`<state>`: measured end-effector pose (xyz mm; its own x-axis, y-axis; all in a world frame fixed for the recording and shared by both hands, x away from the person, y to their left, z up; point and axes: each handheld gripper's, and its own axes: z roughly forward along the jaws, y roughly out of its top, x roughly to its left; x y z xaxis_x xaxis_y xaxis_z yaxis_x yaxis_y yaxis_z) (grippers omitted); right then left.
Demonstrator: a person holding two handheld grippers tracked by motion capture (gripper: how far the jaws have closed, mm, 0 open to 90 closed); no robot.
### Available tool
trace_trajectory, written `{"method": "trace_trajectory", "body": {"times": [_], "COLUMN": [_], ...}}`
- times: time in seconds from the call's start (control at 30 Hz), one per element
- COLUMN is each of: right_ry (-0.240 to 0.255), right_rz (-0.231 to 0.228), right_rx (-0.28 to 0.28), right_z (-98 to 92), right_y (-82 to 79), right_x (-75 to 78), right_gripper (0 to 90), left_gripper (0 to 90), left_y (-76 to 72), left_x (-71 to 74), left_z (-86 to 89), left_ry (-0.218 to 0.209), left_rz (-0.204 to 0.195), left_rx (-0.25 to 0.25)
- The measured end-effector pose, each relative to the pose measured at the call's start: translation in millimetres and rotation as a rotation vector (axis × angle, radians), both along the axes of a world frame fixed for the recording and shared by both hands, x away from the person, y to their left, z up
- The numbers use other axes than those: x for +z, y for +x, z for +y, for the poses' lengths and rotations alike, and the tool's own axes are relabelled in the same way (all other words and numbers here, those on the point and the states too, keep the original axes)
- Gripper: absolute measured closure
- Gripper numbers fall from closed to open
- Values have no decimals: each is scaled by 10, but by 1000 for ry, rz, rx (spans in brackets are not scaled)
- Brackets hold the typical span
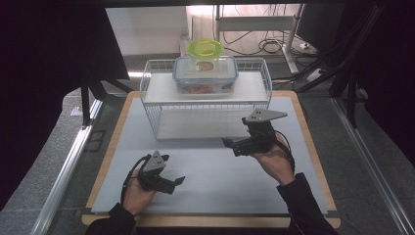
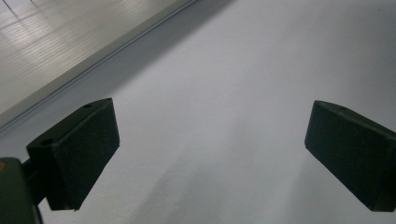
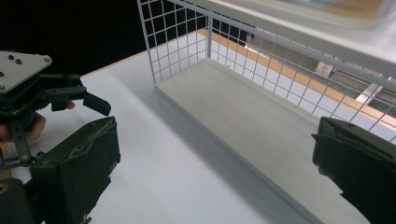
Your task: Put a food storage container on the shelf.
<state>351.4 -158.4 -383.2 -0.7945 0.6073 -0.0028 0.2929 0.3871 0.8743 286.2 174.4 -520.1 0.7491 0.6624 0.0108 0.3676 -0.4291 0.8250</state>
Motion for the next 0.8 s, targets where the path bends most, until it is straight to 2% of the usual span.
{"method": "trace_trajectory", "body": {"times": [0.17, 0.53, 0.8], "right_ry": [14, -24, -16], "right_rz": [1, -10, 17], "right_rx": [-7, 5, -11], "right_z": [-51, -90, -195], "right_y": [-29, -115, -188], "right_x": [-111, -271, -418], "right_gripper": [0, 0, 0], "left_gripper": [29, 29, 29], "left_y": [2, -1, 3], "left_x": [-3, 0, -3], "left_z": [0, 5, 5], "left_ry": [-3, 4, 7], "left_rz": [-1, -3, 0], "left_rx": [6, 3, 5]}}
